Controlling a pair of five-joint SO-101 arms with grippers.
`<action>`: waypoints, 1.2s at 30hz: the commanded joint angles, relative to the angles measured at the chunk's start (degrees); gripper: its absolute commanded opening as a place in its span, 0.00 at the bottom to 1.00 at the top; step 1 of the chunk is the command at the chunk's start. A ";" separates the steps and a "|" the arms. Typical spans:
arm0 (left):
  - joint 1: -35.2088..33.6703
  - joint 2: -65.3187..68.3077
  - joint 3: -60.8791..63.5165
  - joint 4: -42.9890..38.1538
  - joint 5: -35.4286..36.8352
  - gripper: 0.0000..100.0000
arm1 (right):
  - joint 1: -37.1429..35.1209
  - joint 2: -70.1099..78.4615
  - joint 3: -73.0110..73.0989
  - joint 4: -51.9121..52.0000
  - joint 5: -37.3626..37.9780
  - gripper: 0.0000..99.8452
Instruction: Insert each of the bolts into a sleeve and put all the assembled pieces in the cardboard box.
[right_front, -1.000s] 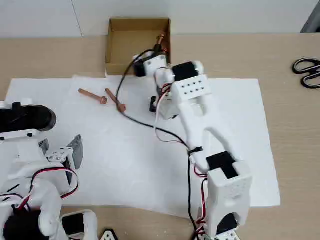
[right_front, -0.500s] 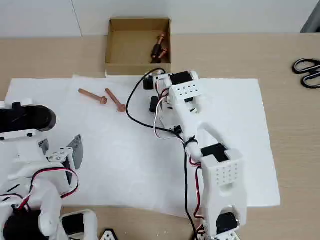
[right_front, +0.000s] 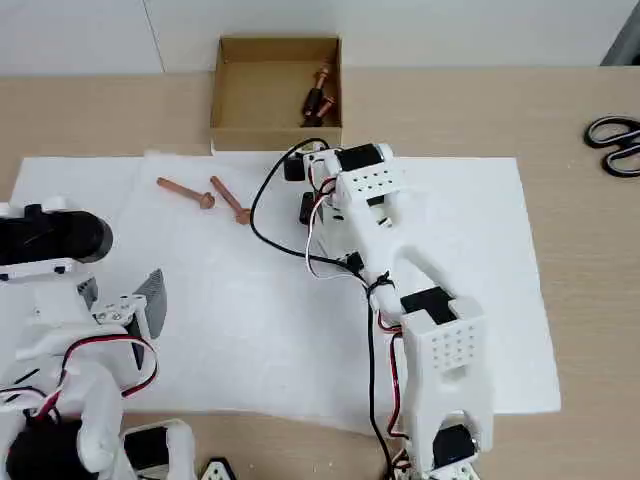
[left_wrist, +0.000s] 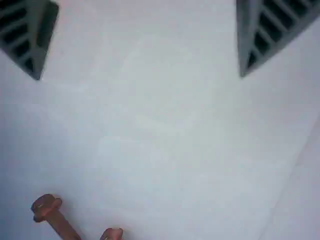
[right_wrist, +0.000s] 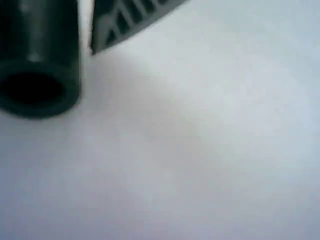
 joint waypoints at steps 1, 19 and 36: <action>0.00 -0.09 -0.04 -0.79 -0.53 0.24 | 0.22 -0.22 -2.46 -0.57 -0.18 0.18; 0.00 -0.09 -0.04 -0.79 -0.53 0.24 | -2.24 0.40 -4.22 -3.30 -0.09 0.16; 0.00 -0.09 -0.04 -0.70 -0.53 0.24 | -0.22 5.85 -4.22 -3.30 -0.44 0.16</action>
